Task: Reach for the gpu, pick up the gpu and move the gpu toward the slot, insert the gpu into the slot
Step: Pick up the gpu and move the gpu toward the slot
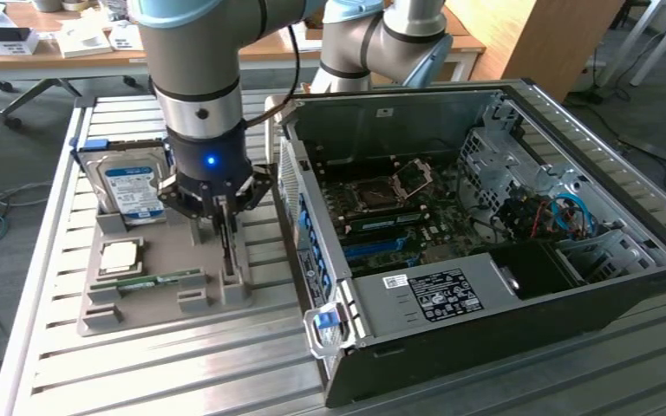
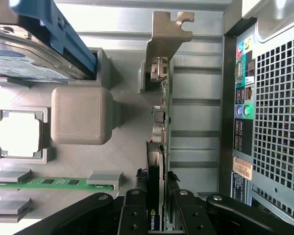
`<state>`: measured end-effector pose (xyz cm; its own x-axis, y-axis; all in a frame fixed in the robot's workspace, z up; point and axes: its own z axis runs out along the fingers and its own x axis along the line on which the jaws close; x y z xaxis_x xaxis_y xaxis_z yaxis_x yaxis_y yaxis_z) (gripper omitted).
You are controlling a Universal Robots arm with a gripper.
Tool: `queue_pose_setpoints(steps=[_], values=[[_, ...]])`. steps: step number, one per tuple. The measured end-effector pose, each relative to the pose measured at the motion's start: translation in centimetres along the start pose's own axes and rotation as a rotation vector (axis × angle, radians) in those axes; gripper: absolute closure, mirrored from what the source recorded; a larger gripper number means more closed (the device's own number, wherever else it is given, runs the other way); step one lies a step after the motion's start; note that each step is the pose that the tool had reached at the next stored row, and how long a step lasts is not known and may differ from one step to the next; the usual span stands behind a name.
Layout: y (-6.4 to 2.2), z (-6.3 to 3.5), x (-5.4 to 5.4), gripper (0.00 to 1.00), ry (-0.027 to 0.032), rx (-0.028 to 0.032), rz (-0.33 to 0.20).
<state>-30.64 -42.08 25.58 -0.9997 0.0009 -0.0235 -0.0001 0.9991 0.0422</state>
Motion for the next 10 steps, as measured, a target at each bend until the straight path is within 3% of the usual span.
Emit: queue_pose_setpoints(steps=[10], values=[[0.15, -3.46, -0.1, 0.74, -0.0001, -0.0001, 0.0]])
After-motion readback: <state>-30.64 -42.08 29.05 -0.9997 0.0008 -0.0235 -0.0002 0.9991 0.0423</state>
